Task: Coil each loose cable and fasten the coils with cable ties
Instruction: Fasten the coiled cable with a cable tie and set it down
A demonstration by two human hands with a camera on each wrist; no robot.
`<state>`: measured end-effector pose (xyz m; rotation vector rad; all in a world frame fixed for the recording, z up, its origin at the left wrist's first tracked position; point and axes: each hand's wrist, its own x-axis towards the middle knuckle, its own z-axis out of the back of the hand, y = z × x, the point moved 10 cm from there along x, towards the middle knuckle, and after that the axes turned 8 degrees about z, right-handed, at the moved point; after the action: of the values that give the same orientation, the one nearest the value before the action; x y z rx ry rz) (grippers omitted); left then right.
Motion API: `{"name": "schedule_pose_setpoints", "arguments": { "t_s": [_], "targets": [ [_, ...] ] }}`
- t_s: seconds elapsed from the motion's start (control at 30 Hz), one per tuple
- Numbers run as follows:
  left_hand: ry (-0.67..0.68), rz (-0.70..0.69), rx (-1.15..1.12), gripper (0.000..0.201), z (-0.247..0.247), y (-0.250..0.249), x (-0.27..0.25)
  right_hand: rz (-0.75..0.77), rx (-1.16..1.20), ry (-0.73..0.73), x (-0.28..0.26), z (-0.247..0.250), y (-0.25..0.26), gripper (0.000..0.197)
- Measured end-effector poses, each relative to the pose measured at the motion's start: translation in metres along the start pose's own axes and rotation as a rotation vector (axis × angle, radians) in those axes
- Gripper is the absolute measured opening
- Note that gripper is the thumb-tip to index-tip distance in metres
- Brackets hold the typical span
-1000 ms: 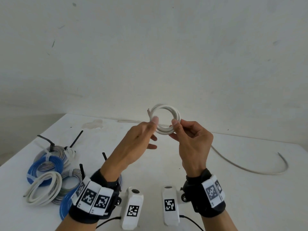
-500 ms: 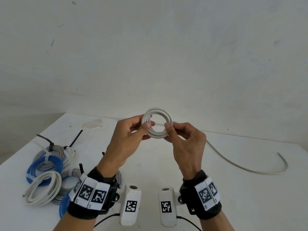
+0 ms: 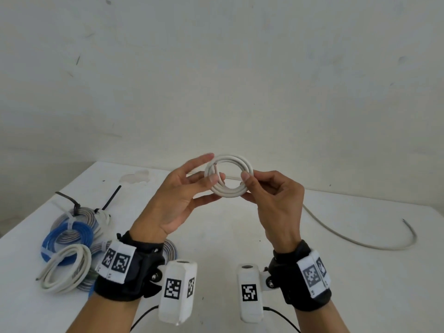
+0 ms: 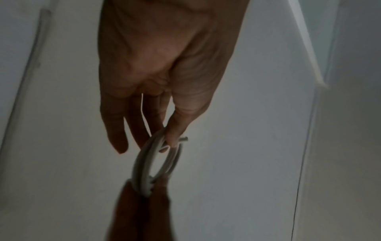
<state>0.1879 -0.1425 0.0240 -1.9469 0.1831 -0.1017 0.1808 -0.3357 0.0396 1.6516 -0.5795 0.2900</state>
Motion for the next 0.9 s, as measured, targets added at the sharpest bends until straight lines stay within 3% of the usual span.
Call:
{"name": "schedule_pose_setpoints", "arguments": {
  "t_s": [0.1, 0.2, 0.3, 0.5, 0.63, 0.77, 0.9],
  "targets": [
    [-0.081, -0.103, 0.177, 0.056, 0.002, -0.008, -0.001, 0.036, -0.106, -0.003, 0.002, 0.005, 0.004, 0.013],
    [-0.05, -0.086, 0.371, 0.05, -0.005, -0.003, -0.002, 0.056, -0.251, 0.082, 0.004, 0.003, 0.004, 0.01],
    [-0.064, -0.059, 0.412, 0.029, -0.004, 0.001, -0.002, 0.056, -0.315, 0.129, 0.003, 0.001, 0.002, 0.008],
    [-0.091, -0.116, 0.484, 0.032, -0.003, -0.004, -0.003, 0.054, -0.292, 0.095, 0.005, 0.005, 0.004, 0.007],
    [-0.118, -0.111, 0.352, 0.019, 0.001, -0.005, -0.002, 0.012, -0.219, 0.115, 0.004, 0.003, 0.006, 0.017],
    [-0.129, -0.089, 0.201, 0.03, 0.009, -0.005, -0.001, -0.132, -0.063, 0.276, -0.003, -0.015, -0.001, 0.033],
    [-0.092, -0.026, 0.229, 0.035, 0.01, 0.003, 0.003, -0.072, -0.062, 0.224, -0.001, -0.011, 0.001, 0.031]
  ]
}}
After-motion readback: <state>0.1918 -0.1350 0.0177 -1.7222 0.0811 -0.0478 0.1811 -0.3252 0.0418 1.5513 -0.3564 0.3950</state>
